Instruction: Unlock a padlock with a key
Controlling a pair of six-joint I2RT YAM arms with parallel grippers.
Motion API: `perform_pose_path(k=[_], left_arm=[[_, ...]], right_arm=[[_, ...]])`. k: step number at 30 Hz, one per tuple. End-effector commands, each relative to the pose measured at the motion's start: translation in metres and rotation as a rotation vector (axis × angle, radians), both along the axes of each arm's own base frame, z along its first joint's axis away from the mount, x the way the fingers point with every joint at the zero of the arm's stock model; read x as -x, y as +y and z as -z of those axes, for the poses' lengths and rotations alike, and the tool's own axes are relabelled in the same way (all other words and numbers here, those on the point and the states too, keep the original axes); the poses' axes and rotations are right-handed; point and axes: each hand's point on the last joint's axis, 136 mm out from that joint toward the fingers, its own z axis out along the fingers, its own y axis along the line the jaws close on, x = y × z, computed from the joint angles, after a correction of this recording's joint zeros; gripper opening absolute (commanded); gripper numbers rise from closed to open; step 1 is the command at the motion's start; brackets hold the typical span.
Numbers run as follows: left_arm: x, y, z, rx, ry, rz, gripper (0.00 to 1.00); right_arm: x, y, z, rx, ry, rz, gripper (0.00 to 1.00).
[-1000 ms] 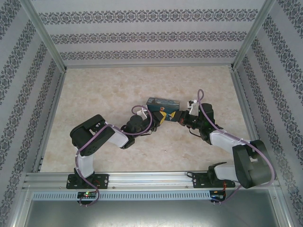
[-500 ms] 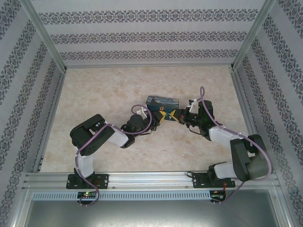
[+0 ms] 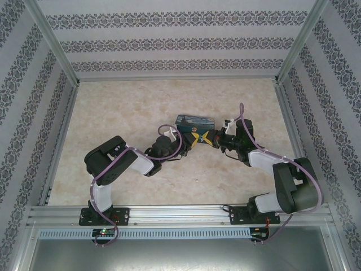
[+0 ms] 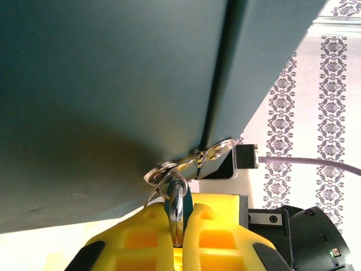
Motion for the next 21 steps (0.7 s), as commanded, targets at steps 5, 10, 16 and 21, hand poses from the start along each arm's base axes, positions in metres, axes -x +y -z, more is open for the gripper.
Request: perform_pose_path(k=[5, 10, 16, 21], left_arm=[[0.028, -0.039, -0.026, 0.065, -0.055, 0.192, 0.00], [0.027, -0.031, -0.009, 0.036, -0.026, 0.153, 0.00], [0.020, -0.006, 0.026, -0.069, -0.002, 0.048, 0.00], [0.016, 0.015, 0.046, -0.138, 0.002, -0.024, 0.00]], right_arm=[[-0.003, 0.038, -0.037, -0.034, -0.129, -0.099, 0.00], [-0.007, 0.033, -0.025, -0.021, -0.103, -0.078, 0.00], [-0.008, 0.021, -0.018, -0.002, -0.103, -0.048, 0.16], [0.001, 0.011, -0.009, 0.012, -0.088, -0.040, 0.40]])
